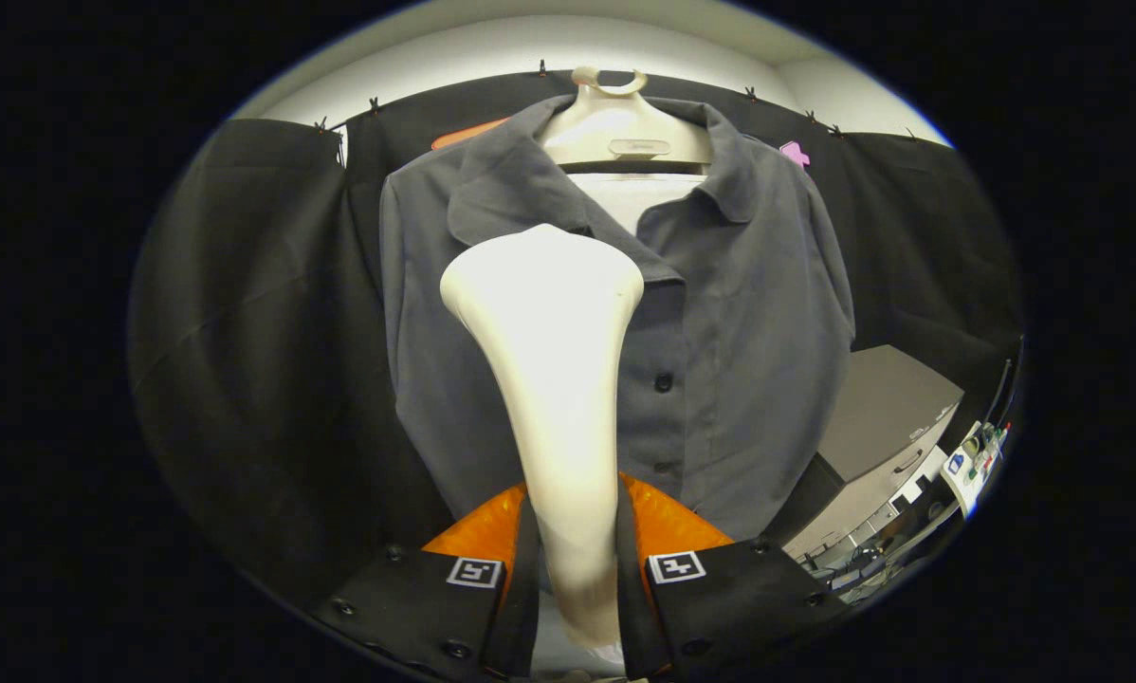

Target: Iron the clothes twice with a garment steamer, once on the left side and once on the right side.

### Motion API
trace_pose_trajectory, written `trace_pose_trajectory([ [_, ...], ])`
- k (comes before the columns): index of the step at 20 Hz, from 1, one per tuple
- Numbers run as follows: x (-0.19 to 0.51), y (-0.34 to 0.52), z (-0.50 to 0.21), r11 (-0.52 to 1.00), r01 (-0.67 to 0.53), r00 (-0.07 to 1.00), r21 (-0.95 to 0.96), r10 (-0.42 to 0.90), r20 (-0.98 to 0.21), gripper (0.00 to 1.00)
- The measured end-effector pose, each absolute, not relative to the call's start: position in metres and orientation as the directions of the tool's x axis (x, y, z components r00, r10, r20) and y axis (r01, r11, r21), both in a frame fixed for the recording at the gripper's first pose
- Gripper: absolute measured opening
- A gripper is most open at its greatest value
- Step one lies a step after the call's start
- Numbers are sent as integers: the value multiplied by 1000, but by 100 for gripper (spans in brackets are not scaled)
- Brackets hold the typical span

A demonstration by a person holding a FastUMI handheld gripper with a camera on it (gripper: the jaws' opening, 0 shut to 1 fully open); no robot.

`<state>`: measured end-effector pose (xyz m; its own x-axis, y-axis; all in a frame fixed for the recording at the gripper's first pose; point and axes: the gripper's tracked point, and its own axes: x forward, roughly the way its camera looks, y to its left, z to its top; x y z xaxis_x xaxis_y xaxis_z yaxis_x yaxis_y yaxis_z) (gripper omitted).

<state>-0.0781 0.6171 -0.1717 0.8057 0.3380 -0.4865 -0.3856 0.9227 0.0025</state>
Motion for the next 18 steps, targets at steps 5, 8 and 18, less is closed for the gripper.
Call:
trace_pose_trajectory([
  [5, -67, 634, -193, 915, -403, 779, -8, 339, -527, 43],
  [8, -65, 638, -212, 912, -411, 758, 0, 342, -555, 43],
  [18, -84, 623, -258, 900, -435, 683, 14, 340, -646, 42],
])
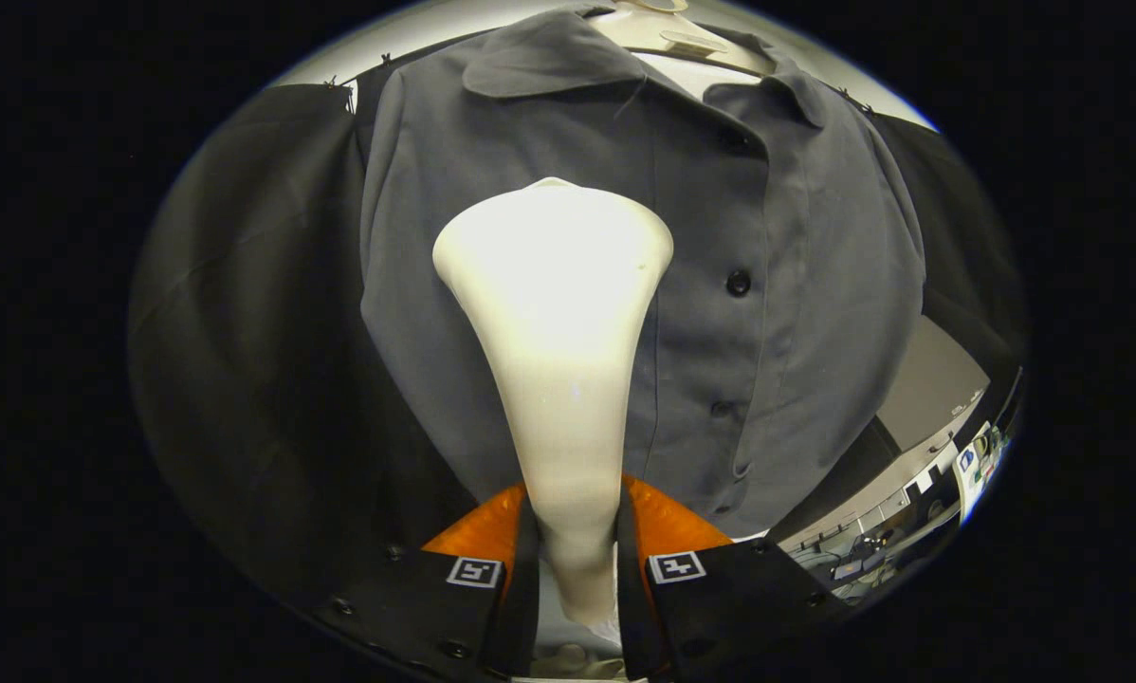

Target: Iron the clothes twice with a garment steamer, once on the left side and once on the right side.

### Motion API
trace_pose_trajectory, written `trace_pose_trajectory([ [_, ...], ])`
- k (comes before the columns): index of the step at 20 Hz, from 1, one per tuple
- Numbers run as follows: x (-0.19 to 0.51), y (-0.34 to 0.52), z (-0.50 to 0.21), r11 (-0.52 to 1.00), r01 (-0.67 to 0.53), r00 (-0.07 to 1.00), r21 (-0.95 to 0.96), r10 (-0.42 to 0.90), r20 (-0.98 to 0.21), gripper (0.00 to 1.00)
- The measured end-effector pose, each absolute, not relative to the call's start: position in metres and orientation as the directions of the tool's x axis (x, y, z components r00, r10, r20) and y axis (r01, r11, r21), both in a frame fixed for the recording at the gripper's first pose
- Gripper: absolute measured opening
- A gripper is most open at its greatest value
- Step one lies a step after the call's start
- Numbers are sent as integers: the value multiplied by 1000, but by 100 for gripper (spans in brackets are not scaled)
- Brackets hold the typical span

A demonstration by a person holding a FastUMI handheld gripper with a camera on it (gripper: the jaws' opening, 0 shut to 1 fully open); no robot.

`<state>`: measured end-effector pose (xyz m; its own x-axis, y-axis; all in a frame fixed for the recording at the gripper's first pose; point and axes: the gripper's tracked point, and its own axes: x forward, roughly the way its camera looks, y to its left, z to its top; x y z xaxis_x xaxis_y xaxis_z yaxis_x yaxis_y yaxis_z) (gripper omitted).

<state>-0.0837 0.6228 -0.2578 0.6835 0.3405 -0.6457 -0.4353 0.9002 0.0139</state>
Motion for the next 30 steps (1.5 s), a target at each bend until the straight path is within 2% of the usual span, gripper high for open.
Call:
trace_pose_trajectory([
  [6, -104, 616, -296, 894, -446, 632, 36, 343, -695, 42],
  [30, -145, 550, -420, 920, -393, 500, -13, 201, -843, 43],
])
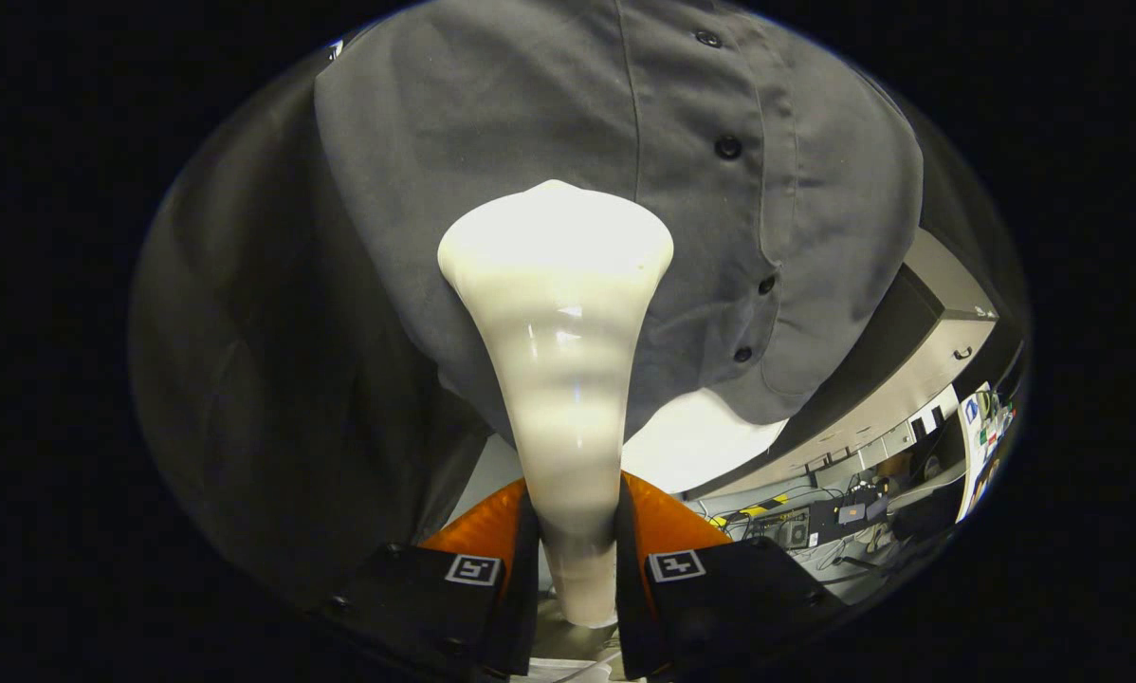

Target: Iron the clothes twice with a garment steamer, once on the left side and once on the right side.

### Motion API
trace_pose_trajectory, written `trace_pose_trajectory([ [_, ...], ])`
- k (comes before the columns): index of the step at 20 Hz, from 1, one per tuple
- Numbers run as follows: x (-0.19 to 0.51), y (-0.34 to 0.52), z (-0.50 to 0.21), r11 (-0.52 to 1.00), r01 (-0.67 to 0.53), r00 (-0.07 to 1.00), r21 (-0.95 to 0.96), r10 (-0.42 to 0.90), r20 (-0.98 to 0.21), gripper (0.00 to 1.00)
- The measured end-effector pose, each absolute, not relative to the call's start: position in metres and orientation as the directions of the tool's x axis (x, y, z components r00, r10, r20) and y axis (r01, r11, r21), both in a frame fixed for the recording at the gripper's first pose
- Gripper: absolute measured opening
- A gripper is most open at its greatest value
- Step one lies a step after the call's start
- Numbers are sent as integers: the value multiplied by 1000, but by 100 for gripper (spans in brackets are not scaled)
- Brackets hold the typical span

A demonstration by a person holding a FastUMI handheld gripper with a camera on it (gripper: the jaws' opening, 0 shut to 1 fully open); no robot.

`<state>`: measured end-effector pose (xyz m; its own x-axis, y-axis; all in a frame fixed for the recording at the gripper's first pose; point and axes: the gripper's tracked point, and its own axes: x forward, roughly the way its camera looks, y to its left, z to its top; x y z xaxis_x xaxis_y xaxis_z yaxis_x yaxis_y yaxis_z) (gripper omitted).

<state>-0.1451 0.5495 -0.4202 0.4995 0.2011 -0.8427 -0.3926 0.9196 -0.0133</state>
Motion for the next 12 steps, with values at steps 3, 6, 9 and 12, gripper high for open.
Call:
trace_pose_trajectory([
  [3, -150, 542, -435, 919, -394, 478, -17, 189, -857, 43],
  [6, -155, 535, -448, 917, -400, 457, -18, 182, -871, 43],
  [9, -162, 525, -463, 913, -407, 429, -13, 179, -885, 43],
  [12, -165, 529, -476, 911, -412, 402, -12, 169, -900, 43],
])
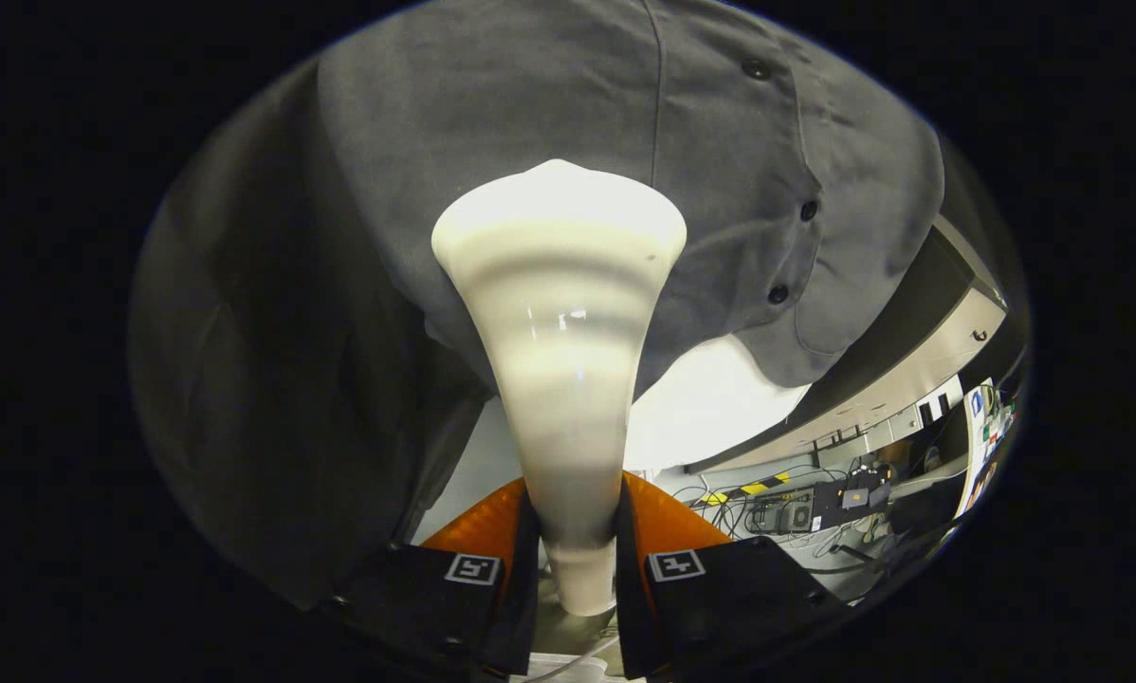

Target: Iron the clothes twice with a garment steamer, once on the left side and once on the right side.

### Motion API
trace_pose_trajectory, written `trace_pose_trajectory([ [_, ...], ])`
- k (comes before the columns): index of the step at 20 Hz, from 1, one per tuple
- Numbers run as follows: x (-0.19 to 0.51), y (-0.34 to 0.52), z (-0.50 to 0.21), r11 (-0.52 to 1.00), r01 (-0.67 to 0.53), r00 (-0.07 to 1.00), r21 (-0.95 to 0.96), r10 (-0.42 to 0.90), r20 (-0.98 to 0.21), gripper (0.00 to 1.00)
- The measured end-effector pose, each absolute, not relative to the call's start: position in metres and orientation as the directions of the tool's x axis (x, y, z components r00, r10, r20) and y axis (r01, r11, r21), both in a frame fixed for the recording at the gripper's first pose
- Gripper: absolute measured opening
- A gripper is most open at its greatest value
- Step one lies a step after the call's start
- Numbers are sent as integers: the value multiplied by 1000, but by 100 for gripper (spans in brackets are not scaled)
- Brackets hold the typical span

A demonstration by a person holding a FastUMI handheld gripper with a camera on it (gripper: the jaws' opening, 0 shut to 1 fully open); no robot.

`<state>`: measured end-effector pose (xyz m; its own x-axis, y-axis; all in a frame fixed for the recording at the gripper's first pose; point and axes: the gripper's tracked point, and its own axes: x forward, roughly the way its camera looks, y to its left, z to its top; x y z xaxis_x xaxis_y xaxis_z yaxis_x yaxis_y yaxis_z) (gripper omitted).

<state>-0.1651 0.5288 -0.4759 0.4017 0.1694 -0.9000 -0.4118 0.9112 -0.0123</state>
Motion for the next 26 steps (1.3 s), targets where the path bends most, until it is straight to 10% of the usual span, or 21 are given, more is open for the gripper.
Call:
trace_pose_trajectory([
  [26, -172, 459, -466, 931, -364, 365, 40, 182, -913, 43],
])
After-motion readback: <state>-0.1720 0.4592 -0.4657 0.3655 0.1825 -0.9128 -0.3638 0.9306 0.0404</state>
